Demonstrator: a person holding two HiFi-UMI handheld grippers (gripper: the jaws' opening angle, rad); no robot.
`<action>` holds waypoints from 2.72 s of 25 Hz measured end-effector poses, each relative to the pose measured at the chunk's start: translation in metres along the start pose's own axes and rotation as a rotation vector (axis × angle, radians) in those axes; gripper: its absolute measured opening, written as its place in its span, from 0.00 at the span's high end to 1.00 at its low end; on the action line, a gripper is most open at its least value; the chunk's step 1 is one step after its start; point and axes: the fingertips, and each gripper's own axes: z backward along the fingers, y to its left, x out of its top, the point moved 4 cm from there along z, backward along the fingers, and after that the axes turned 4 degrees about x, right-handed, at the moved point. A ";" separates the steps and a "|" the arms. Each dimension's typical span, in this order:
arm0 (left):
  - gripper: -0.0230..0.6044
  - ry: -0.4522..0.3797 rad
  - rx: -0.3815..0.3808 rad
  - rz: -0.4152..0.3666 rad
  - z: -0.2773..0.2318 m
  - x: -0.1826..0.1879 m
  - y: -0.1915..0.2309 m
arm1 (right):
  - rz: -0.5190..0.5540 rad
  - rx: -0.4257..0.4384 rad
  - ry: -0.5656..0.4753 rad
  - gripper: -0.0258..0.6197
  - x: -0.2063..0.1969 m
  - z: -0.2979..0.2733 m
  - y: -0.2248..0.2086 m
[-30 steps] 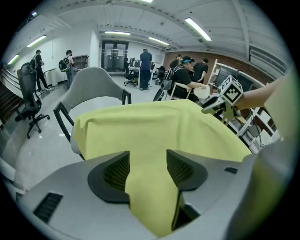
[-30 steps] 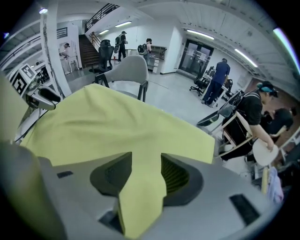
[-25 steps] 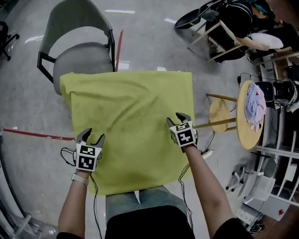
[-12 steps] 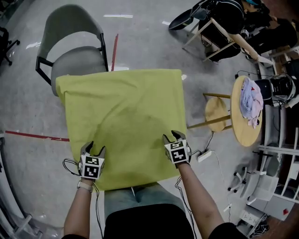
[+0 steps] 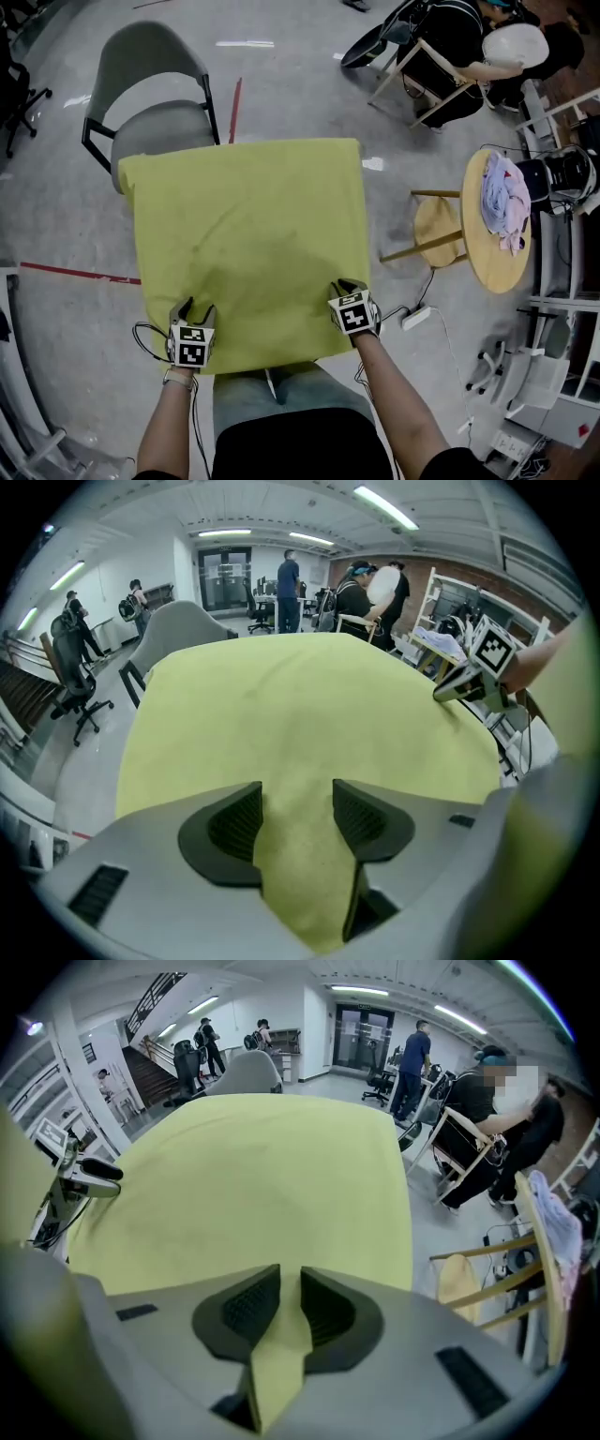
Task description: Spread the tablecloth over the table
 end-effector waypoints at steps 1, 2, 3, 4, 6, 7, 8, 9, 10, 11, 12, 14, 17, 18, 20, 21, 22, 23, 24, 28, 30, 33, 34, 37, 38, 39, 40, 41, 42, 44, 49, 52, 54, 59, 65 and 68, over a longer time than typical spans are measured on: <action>0.58 -0.005 0.003 0.007 0.001 -0.002 -0.001 | 0.009 -0.003 -0.003 0.84 -0.001 0.001 0.001; 0.58 -0.008 0.004 0.008 0.003 -0.004 -0.003 | 0.013 -0.005 -0.005 0.85 -0.005 0.001 0.001; 0.58 -0.008 0.001 0.006 0.004 -0.006 -0.006 | 0.010 -0.006 -0.006 0.85 -0.009 0.003 0.001; 0.58 -0.006 -0.002 0.003 0.005 -0.008 -0.009 | 0.008 -0.007 -0.009 0.85 -0.013 0.004 0.001; 0.58 0.000 -0.007 0.001 0.008 -0.012 -0.014 | 0.006 -0.007 -0.013 0.85 -0.020 0.007 0.000; 0.58 0.005 -0.009 0.003 0.009 -0.014 -0.016 | 0.006 -0.007 -0.014 0.85 -0.023 0.009 0.000; 0.58 0.010 -0.010 0.006 0.010 -0.016 -0.018 | 0.008 -0.008 -0.016 0.85 -0.025 0.010 0.000; 0.58 0.010 -0.011 0.006 0.011 -0.018 -0.020 | 0.011 -0.008 -0.022 0.85 -0.027 0.011 0.000; 0.58 0.009 -0.011 0.006 0.011 -0.020 -0.022 | 0.011 -0.007 -0.026 0.85 -0.030 0.012 0.000; 0.58 0.010 -0.010 0.007 0.012 -0.022 -0.025 | 0.007 -0.007 -0.023 0.85 -0.034 0.013 0.001; 0.58 0.013 -0.009 0.011 0.013 -0.024 -0.028 | 0.003 -0.008 -0.018 0.85 -0.038 0.014 0.001; 0.58 0.004 -0.002 0.015 0.016 -0.028 -0.033 | 0.013 -0.013 -0.016 0.85 -0.044 0.015 0.000; 0.58 -0.010 0.002 0.015 0.019 -0.033 -0.039 | 0.014 -0.018 -0.009 0.85 -0.053 0.020 0.001; 0.58 -0.012 0.001 0.013 0.020 -0.034 -0.041 | 0.011 -0.021 -0.008 0.85 -0.055 0.021 0.001; 0.58 -0.020 -0.001 0.007 0.021 -0.035 -0.043 | 0.011 -0.024 -0.009 0.85 -0.059 0.023 0.003; 0.58 -0.021 -0.001 0.007 0.021 -0.036 -0.044 | 0.012 -0.025 -0.011 0.86 -0.060 0.023 0.003; 0.58 -0.020 0.000 0.008 0.022 -0.037 -0.045 | 0.014 -0.025 -0.013 0.86 -0.062 0.023 0.004; 0.58 -0.017 0.001 0.010 0.023 -0.038 -0.045 | 0.015 -0.025 -0.013 0.86 -0.063 0.023 0.004; 0.58 -0.015 0.002 0.012 0.023 -0.039 -0.047 | 0.015 -0.025 -0.012 0.86 -0.065 0.023 0.004; 0.58 -0.013 0.007 0.018 0.025 -0.045 -0.052 | 0.016 -0.020 -0.016 0.86 -0.070 0.026 0.005; 0.58 -0.011 0.012 0.027 0.027 -0.049 -0.054 | 0.018 -0.017 -0.017 0.86 -0.074 0.027 0.005; 0.58 -0.015 0.020 0.037 0.028 -0.054 -0.057 | 0.031 -0.014 -0.016 0.86 -0.077 0.028 0.007; 0.59 -0.014 0.023 0.040 0.029 -0.056 -0.058 | 0.034 -0.013 -0.013 0.86 -0.079 0.029 0.008; 0.59 -0.008 0.030 0.052 0.033 -0.059 -0.062 | 0.043 -0.009 -0.009 0.87 -0.085 0.031 0.010; 0.59 -0.006 0.033 0.053 0.033 -0.060 -0.063 | 0.045 -0.008 -0.007 0.87 -0.086 0.032 0.010; 0.59 -0.004 0.035 0.052 0.034 -0.061 -0.064 | 0.045 -0.007 -0.004 0.87 -0.087 0.033 0.010; 0.59 0.002 0.036 0.051 0.034 -0.063 -0.065 | 0.044 -0.006 0.001 0.87 -0.088 0.033 0.010; 0.59 0.009 0.035 0.052 0.035 -0.063 -0.066 | 0.043 -0.004 0.006 0.87 -0.090 0.033 0.010; 0.59 0.014 0.035 0.054 0.036 -0.064 -0.067 | 0.044 -0.004 0.010 0.87 -0.091 0.033 0.010; 0.59 0.019 0.034 0.057 0.036 -0.064 -0.068 | 0.048 -0.006 0.019 0.87 -0.092 0.033 0.010; 0.59 0.046 0.006 0.062 0.039 -0.058 -0.061 | 0.053 -0.003 0.031 0.86 -0.085 0.035 0.011; 0.59 0.000 0.019 0.066 0.044 -0.040 -0.046 | 0.047 -0.018 -0.015 0.86 -0.067 0.037 0.009; 0.59 -0.005 0.044 0.060 0.041 -0.038 -0.030 | 0.041 -0.009 -0.036 0.86 -0.053 0.034 0.012; 0.59 0.065 0.101 0.118 0.036 -0.045 0.002 | 0.078 0.036 -0.047 0.86 -0.019 0.021 0.034; 0.59 0.022 0.098 0.148 0.034 -0.063 0.001 | 0.124 0.086 -0.004 0.86 -0.010 0.005 0.065; 0.59 0.026 0.105 0.171 0.035 -0.069 0.000 | 0.128 0.086 0.003 0.86 -0.015 0.002 0.069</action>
